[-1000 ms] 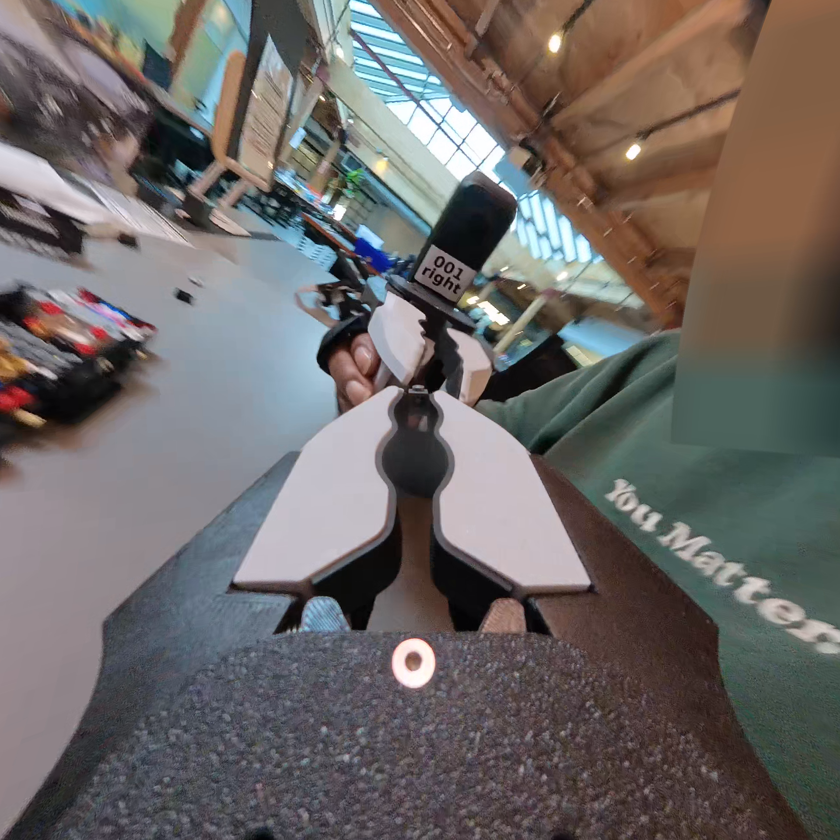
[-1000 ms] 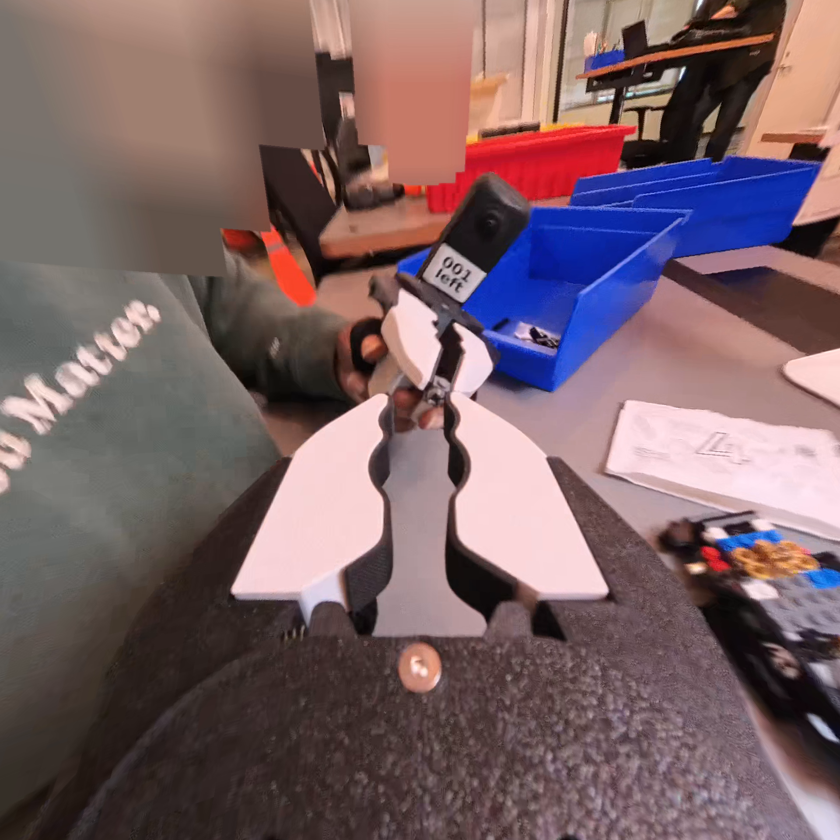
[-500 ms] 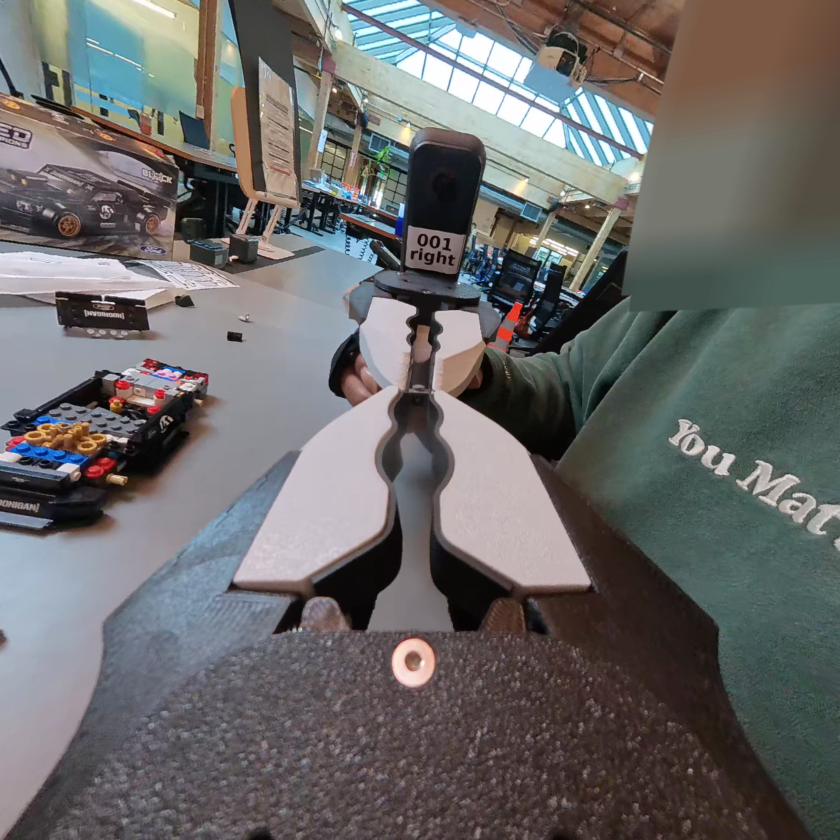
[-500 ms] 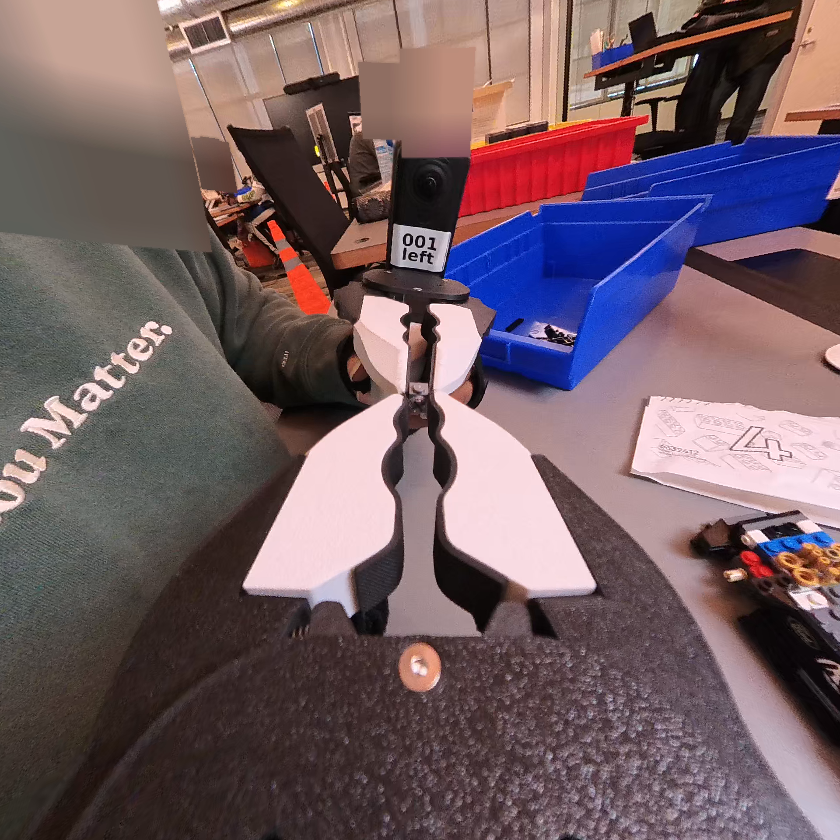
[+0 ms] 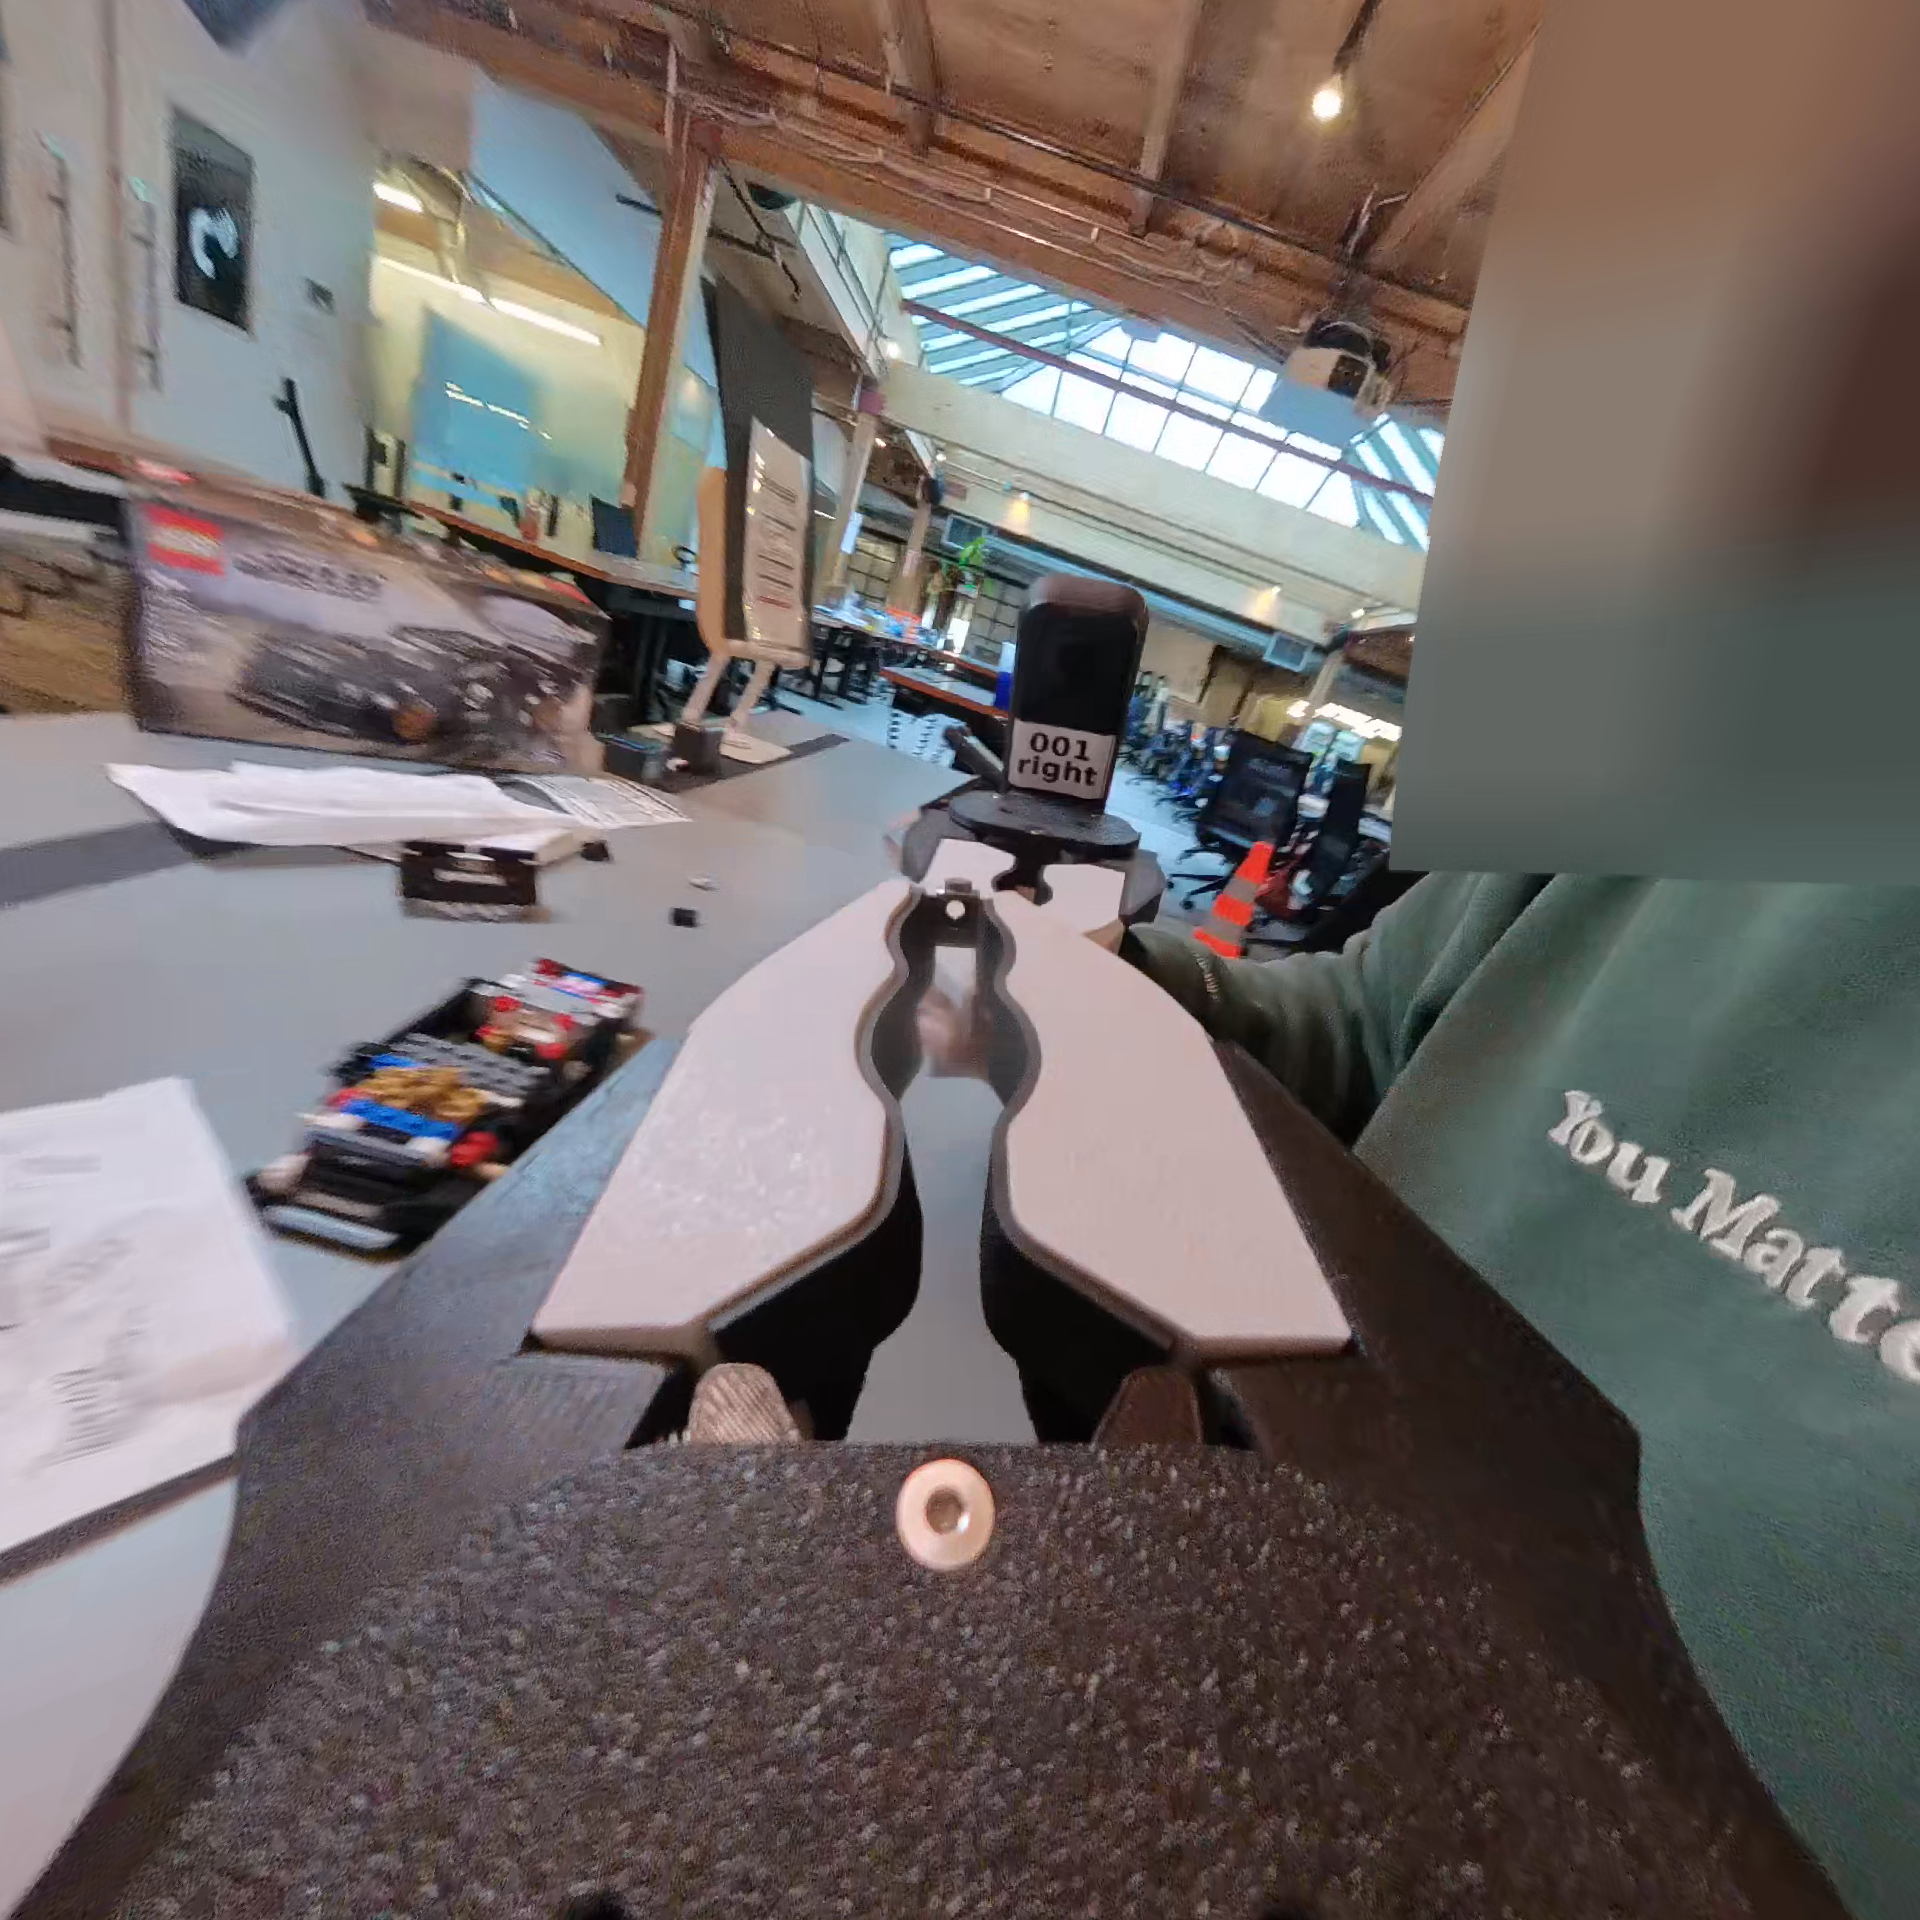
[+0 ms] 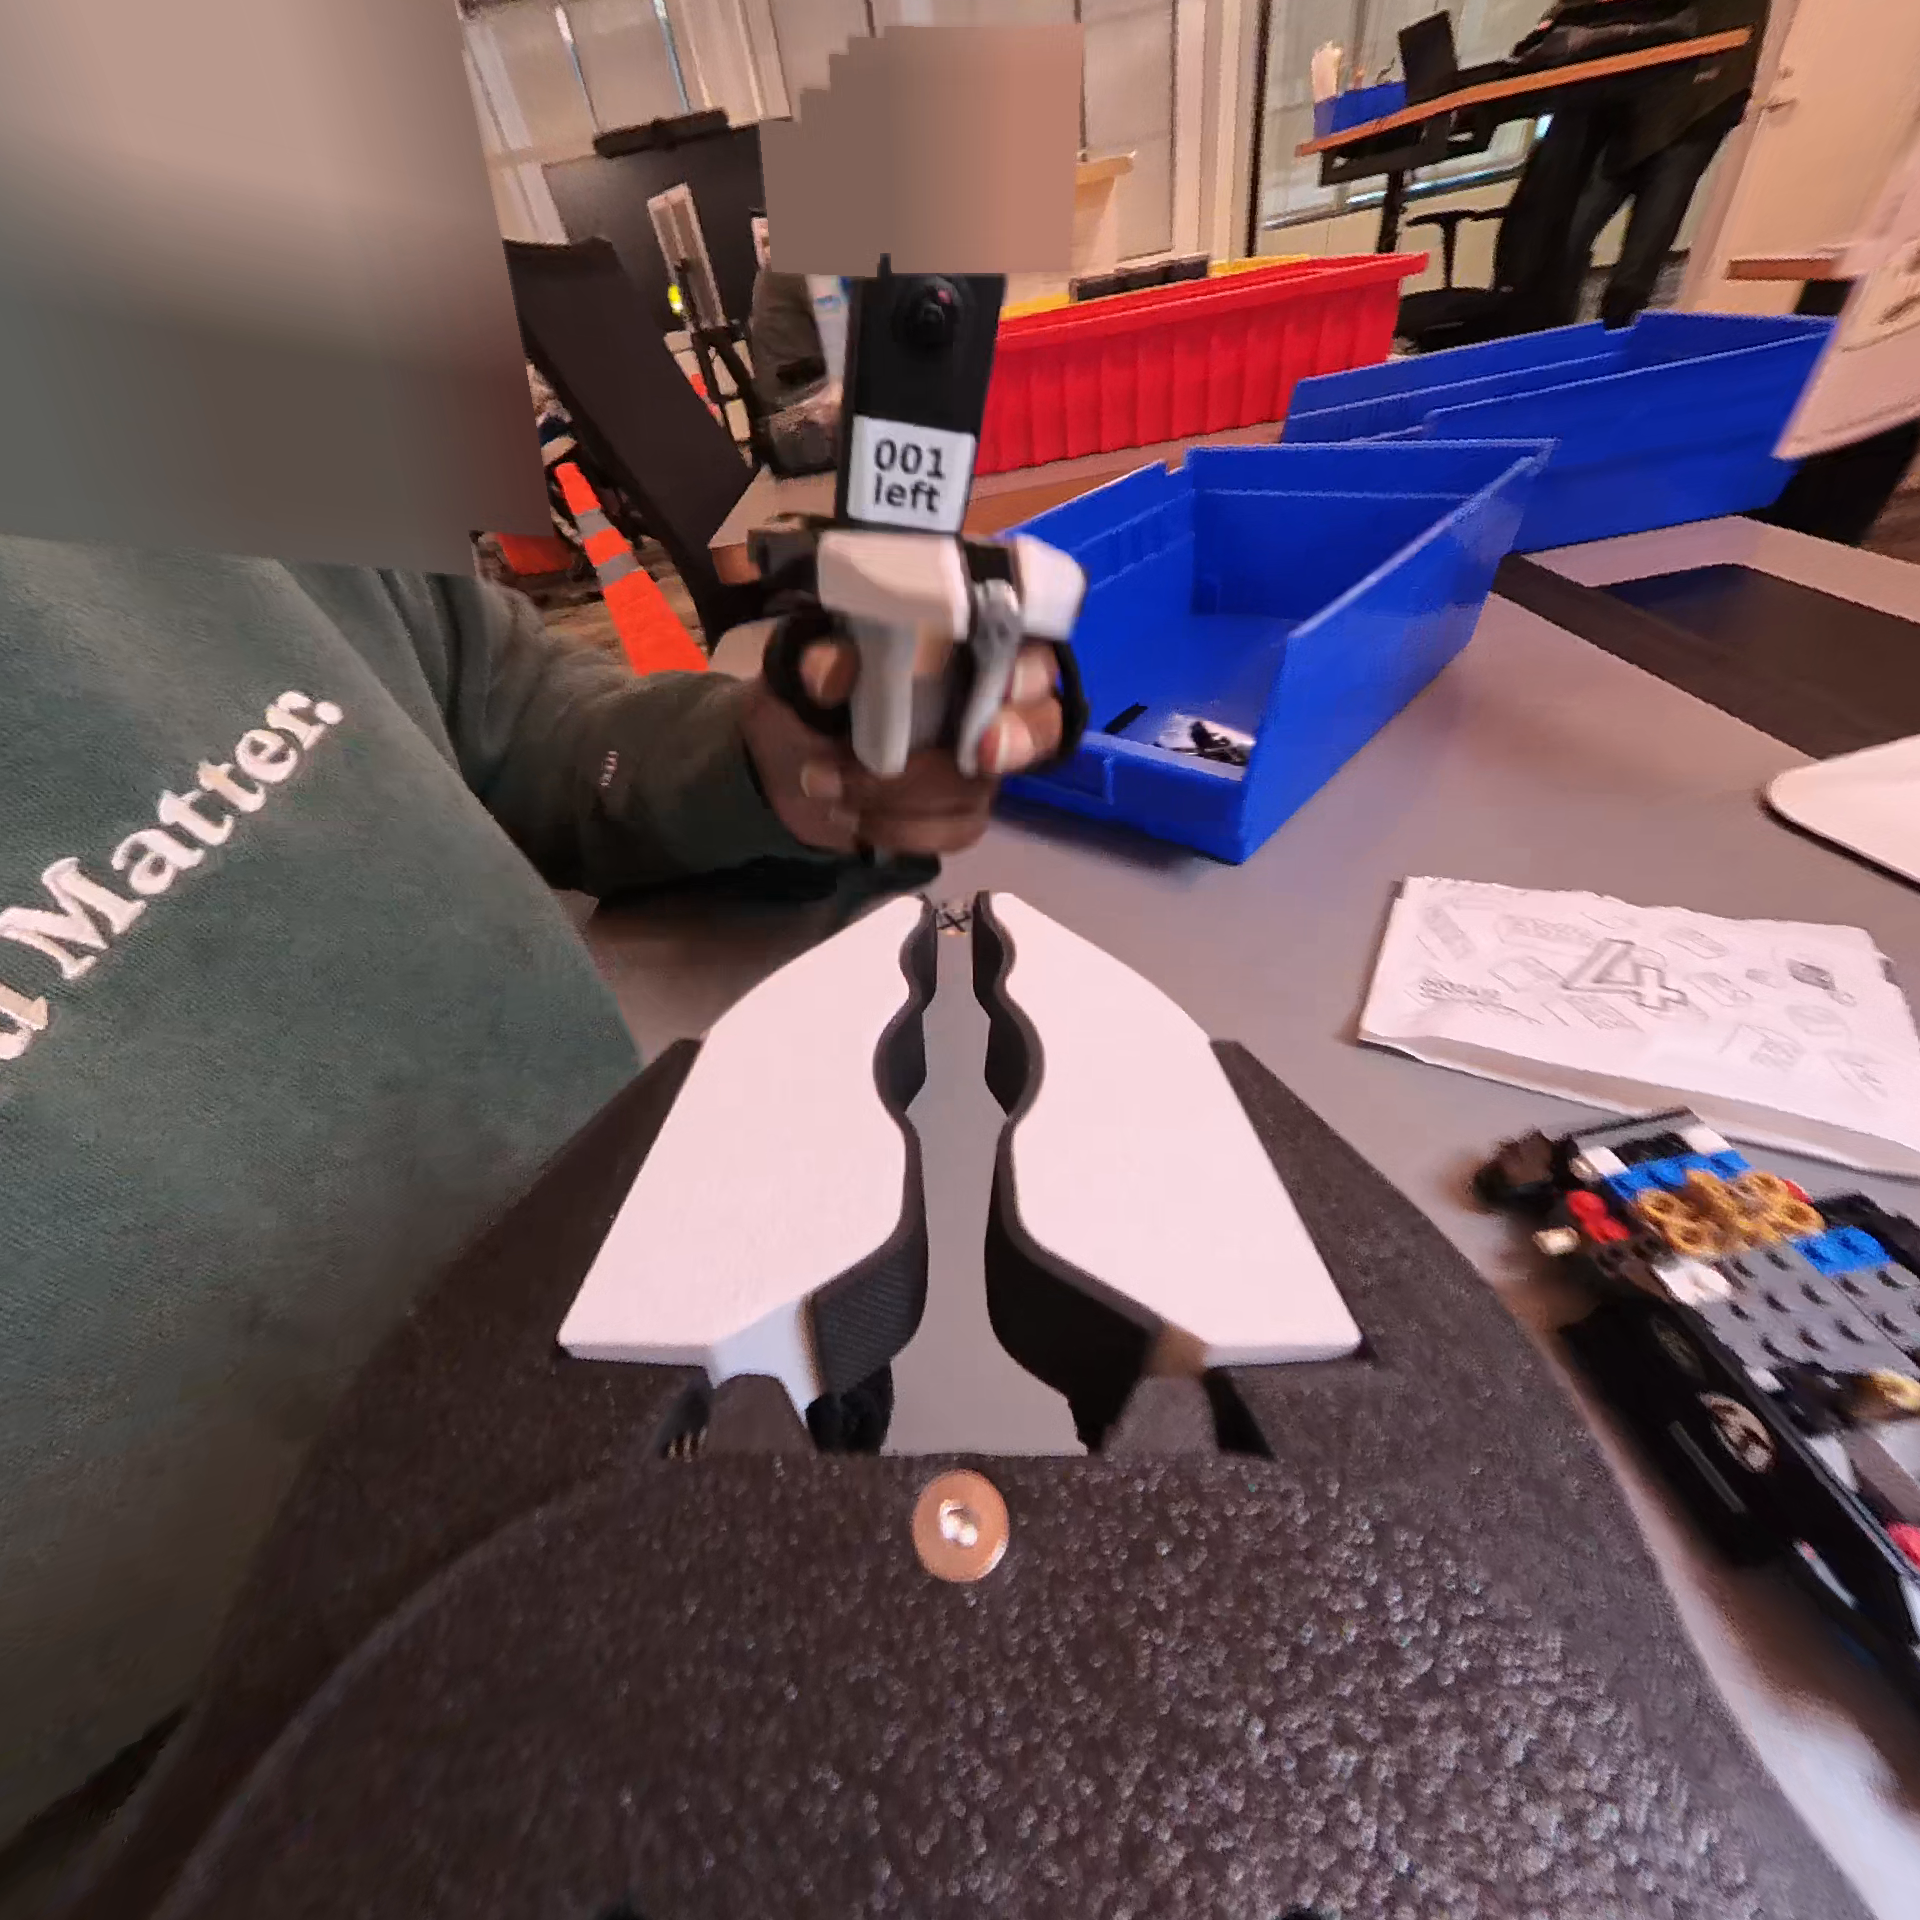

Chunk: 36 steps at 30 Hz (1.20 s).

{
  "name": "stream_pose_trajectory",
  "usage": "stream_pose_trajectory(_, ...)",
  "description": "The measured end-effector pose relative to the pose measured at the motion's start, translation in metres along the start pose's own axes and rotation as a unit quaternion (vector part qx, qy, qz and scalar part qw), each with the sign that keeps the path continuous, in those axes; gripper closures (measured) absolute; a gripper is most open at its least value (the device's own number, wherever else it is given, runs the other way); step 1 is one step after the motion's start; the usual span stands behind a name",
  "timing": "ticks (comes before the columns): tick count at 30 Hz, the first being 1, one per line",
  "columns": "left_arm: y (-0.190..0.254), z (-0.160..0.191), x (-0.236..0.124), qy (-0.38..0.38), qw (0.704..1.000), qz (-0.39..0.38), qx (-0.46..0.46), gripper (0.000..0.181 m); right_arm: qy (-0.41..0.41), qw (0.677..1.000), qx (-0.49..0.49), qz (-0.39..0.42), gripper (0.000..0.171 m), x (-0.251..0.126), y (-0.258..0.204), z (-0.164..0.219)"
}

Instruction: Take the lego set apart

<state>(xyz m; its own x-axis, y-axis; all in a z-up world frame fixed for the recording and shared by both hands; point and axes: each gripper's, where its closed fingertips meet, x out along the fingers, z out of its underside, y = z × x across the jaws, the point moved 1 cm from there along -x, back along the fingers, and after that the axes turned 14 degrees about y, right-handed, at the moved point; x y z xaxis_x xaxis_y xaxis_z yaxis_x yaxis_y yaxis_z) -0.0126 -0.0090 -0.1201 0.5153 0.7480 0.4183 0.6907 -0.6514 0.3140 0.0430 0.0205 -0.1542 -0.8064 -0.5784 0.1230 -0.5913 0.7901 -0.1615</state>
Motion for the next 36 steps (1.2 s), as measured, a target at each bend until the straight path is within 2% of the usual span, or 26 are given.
stream_pose_trajectory(2, 0.0, -0.003, -0.003, -0.023, 0.998, -0.008, 0.066, 0.173, 0.003, 1.0, -0.001, 0.014, 0.164, -0.002, 0.008, -0.002)
stream_pose_trajectory(5, -0.006, 0.006, -0.001, -0.055, 0.996, -0.026, 0.064, 0.172, -0.029, 0.999, -0.007, 0.019, 0.164, 0.001, 0.012, 0.014)
stream_pose_trajectory(8, -0.021, 0.011, -0.01, -0.092, 0.993, -0.054, 0.053, 0.173, -0.127, 0.989, -0.058, 0.039, 0.164, -0.003, 0.021, 0.048)
stream_pose_trajectory(11, -0.028, 0.018, -0.014, -0.129, 0.987, -0.073, 0.059, 0.173, -0.183, 0.979, -0.081, 0.036, 0.164, -0.004, 0.021, 0.067)
stream_pose_trajectory(16, -0.044, 0.041, -0.027, -0.237, 0.958, -0.122, 0.109, 0.173, -0.226, 0.967, -0.105, 0.042, 0.164, -0.006, 0.024, 0.083)
stream_pose_trajectory(18, -0.059, 0.03, -0.041, -0.276, 0.927, -0.183, 0.176, 0.173, -0.241, 0.963, -0.109, 0.045, 0.164, -0.008, 0.026, 0.089)
stream_pose_trajectory(21, -0.083, -0.002, -0.073, -0.322, 0.851, -0.301, 0.284, 0.173, -0.248, 0.961, -0.11, 0.045, 0.164, -0.008, 0.027, 0.093)
stream_pose_trajectory(23, -0.099, -0.011, -0.099, -0.353, 0.809, -0.365, 0.295, 0.173, -0.252, 0.961, -0.108, 0.045, 0.163, -0.007, 0.028, 0.096)
stream_pose_trajectory(26, -0.116, -0.003, -0.137, -0.413, 0.764, -0.424, 0.258, 0.173, -0.258, 0.959, -0.109, 0.042, 0.163, -0.005, 0.027, 0.1)
stream_pose_trajectory(29, -0.118, 0.008, -0.148, -0.432, 0.764, -0.428, 0.217, 0.169, -0.256, 0.96, -0.109, 0.039, 0.163, -0.003, 0.026, 0.1)
stream_pose_trajectory(36, -0.117, 0.008, -0.152, -0.423, 0.777, -0.425, 0.192, 0.151, -0.237, 0.966, -0.094, 0.04, 0.163, -0.001, 0.026, 0.096)
